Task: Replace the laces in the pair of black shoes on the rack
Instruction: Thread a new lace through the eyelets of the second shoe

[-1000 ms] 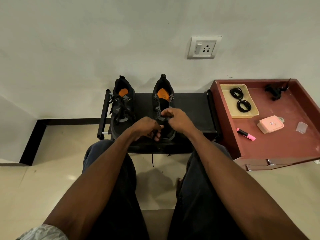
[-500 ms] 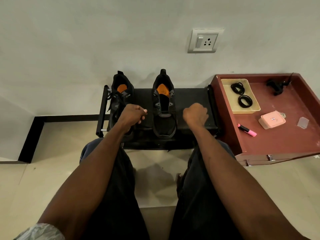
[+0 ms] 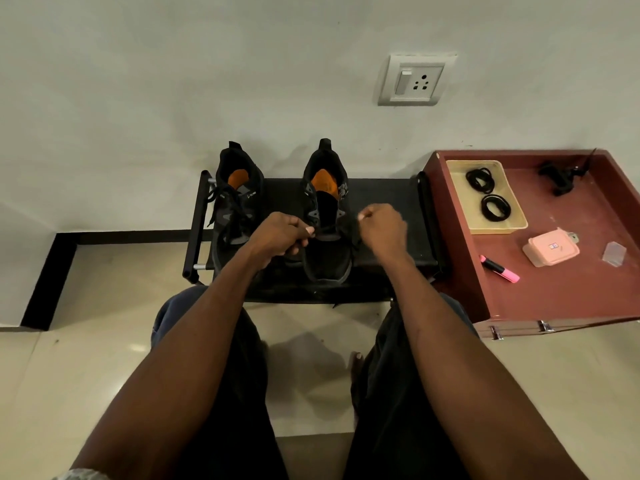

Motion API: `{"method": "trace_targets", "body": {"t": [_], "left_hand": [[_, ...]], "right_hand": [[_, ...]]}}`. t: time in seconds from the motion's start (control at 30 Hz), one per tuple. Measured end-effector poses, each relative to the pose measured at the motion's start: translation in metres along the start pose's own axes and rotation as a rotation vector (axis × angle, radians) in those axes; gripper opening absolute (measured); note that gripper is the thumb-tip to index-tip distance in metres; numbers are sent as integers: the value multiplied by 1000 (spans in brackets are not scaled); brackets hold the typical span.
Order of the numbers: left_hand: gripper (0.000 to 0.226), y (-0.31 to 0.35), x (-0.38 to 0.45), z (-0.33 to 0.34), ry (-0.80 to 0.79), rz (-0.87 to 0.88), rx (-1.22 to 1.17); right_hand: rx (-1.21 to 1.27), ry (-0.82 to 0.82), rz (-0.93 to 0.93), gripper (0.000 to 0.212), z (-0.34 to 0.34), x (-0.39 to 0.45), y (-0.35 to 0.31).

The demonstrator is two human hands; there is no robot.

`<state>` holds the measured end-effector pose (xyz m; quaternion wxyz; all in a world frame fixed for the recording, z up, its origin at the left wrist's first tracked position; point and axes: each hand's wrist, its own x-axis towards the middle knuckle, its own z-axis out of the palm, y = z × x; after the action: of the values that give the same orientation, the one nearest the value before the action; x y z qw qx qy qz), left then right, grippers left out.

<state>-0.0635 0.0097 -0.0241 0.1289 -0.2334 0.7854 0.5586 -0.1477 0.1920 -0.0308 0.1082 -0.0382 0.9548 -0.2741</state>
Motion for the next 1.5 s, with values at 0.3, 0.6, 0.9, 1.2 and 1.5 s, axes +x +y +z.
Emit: {"method": "trace_targets", "body": {"t": [0.3, 0.6, 0.9, 1.2, 1.5], "left_hand": [[20, 1, -1, 7, -43, 7, 32], [17, -3, 2, -1, 8, -6, -14], [17, -9, 4, 1, 40, 25, -56], [12, -9, 4, 9, 10, 96, -69], [17, -6, 6, 15, 42, 128, -88]], "right_hand": [[194, -235, -260, 45, 12, -21, -12], [101, -169, -118, 20, 12, -10, -4], [-247, 114, -58, 22, 4, -16, 3], [346, -353, -249, 11, 25, -18, -15], [567, -330, -69, 5, 28, -15, -11]]}}
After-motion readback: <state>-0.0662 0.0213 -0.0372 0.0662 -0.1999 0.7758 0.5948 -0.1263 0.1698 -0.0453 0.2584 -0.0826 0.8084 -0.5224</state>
